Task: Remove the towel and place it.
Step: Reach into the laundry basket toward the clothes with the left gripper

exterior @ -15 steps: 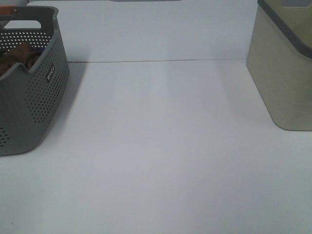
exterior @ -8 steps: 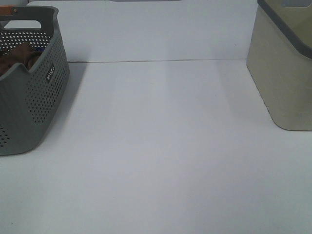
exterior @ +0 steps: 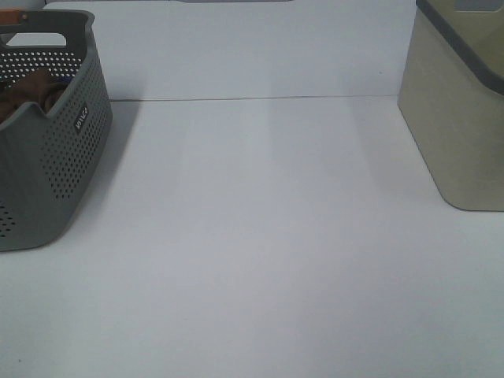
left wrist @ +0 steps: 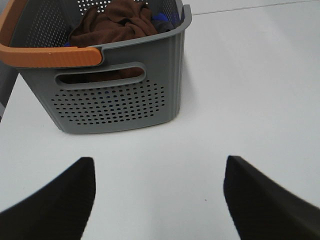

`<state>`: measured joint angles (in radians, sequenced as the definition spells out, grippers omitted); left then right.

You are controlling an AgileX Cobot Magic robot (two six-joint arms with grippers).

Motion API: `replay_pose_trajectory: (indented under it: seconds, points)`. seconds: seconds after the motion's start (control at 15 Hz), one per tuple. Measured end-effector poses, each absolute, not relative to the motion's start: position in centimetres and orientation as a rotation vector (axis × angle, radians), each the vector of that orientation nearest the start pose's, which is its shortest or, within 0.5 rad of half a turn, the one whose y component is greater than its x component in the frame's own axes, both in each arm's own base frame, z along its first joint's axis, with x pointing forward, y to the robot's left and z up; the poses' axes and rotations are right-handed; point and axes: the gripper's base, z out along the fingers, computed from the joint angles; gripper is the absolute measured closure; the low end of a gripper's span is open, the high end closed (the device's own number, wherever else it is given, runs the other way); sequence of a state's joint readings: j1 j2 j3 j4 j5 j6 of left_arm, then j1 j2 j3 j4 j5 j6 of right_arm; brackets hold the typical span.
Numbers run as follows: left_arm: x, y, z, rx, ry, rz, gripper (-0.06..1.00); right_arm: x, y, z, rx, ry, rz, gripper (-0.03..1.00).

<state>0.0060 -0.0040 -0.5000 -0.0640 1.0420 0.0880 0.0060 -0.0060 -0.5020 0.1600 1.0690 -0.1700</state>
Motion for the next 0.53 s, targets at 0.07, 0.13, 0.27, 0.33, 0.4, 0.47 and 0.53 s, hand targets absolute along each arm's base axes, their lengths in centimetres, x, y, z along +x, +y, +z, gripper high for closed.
replay_pose_trajectory:
  seconds: [0.07, 0.13, 0.27, 0.33, 0.4, 0.47, 0.53]
  points:
    - [-0.48, -0.51, 27.89, 0.085, 2.018, -0.017, 0.25, -0.70, 1.27, 27.80, -0.188, 2.027, 0.088, 0.24]
    - [-0.48, -0.51, 27.89, 0.085, 2.018, -0.017, 0.25, -0.70, 1.27, 27.80, -0.188, 2.027, 0.088, 0.24]
    - [-0.48, -0.51, 27.89, 0.085, 2.018, -0.017, 0.25, -0.70, 1.27, 27.80, -0.188, 2.027, 0.088, 0.24]
    - [-0.48, -0.51, 27.89, 0.085, 2.018, -0.017, 0.25, -0.70, 1.27, 27.80, -0.188, 2.027, 0.088, 0.24]
    - [-0.48, -0.51, 27.89, 0.085, 2.018, -0.017, 0.25, -0.70, 1.27, 27.80, -0.188, 2.027, 0.088, 0.24]
    - [-0.48, -0.51, 27.89, 0.085, 2.018, -0.017, 0.25, -0.70, 1.27, 27.80, -0.188, 2.027, 0.088, 0.24]
    - [-0.48, -0.51, 27.89, 0.085, 2.018, -0.017, 0.25, -0.70, 1.27, 27.80, -0.188, 2.027, 0.088, 0.24]
